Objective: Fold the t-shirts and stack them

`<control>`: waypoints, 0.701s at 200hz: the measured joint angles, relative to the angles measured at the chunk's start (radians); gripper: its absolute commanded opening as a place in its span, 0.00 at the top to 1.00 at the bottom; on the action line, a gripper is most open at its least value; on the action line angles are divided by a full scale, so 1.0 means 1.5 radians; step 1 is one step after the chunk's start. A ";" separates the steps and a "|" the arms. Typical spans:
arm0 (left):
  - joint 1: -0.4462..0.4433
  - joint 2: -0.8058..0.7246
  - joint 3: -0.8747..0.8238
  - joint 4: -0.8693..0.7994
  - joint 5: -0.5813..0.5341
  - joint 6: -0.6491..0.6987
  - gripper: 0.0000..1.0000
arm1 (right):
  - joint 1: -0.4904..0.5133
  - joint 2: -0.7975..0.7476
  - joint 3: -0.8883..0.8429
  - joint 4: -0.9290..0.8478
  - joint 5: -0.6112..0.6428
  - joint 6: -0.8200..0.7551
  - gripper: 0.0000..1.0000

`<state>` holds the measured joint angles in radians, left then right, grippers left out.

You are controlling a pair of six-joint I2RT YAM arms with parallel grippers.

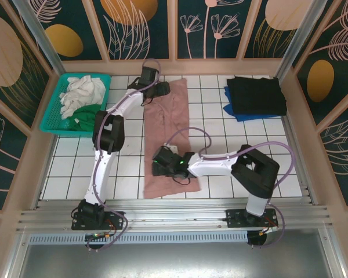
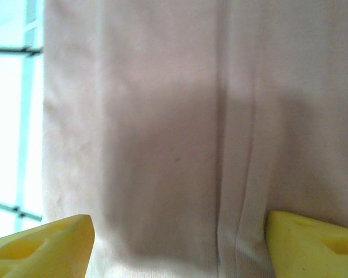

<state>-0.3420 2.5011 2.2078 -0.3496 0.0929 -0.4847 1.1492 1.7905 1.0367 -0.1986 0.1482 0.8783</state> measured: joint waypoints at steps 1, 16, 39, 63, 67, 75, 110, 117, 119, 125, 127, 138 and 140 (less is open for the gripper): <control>0.000 -0.005 -0.002 -0.002 -0.001 0.001 0.30 | 0.002 0.002 0.004 -0.001 -0.001 0.000 0.19; 0.001 -0.078 -0.055 -0.013 -0.019 0.015 0.29 | 0.014 -0.003 0.025 -0.018 -0.007 0.000 0.17; 0.001 -0.250 -0.229 0.004 -0.041 0.025 0.29 | 0.008 -0.059 0.013 -0.046 0.005 -0.003 0.15; 0.000 -0.459 -0.480 0.046 -0.052 0.013 0.32 | -0.010 -0.186 -0.068 -0.057 0.008 0.002 0.16; -0.001 -0.489 -0.523 0.057 -0.054 0.009 0.32 | -0.014 -0.205 -0.083 -0.058 0.006 0.005 0.17; -0.005 -0.553 -0.614 0.068 -0.061 -0.002 0.33 | -0.026 -0.244 -0.117 -0.064 0.005 0.013 0.19; -0.086 -0.745 -0.940 0.060 -0.081 -0.091 0.39 | -0.048 -0.315 -0.250 -0.072 -0.034 0.043 0.26; -0.110 -0.774 -0.984 0.053 -0.083 -0.113 0.40 | -0.046 -0.315 -0.264 -0.073 -0.046 0.048 0.27; -0.115 -0.781 -0.993 0.053 -0.083 -0.120 0.40 | -0.045 -0.315 -0.268 -0.073 -0.049 0.047 0.28; -0.135 -0.807 -1.027 0.044 -0.085 -0.138 0.40 | -0.041 -0.315 -0.275 -0.075 -0.056 0.050 0.30; -0.143 -0.817 -1.038 0.042 -0.086 -0.145 0.41 | -0.040 -0.315 -0.276 -0.075 -0.058 0.051 0.31; -0.174 -0.867 -1.084 0.022 -0.089 -0.180 0.43 | -0.032 -0.315 -0.280 -0.076 -0.068 0.059 0.37; -0.178 -0.873 -1.088 0.021 -0.089 -0.185 0.43 | -0.030 -0.315 -0.281 -0.076 -0.070 0.062 0.37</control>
<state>-0.6090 1.1912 0.5751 -0.3183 -0.0410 -0.7624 1.1038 1.3186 0.6159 -0.3119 0.0433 0.9707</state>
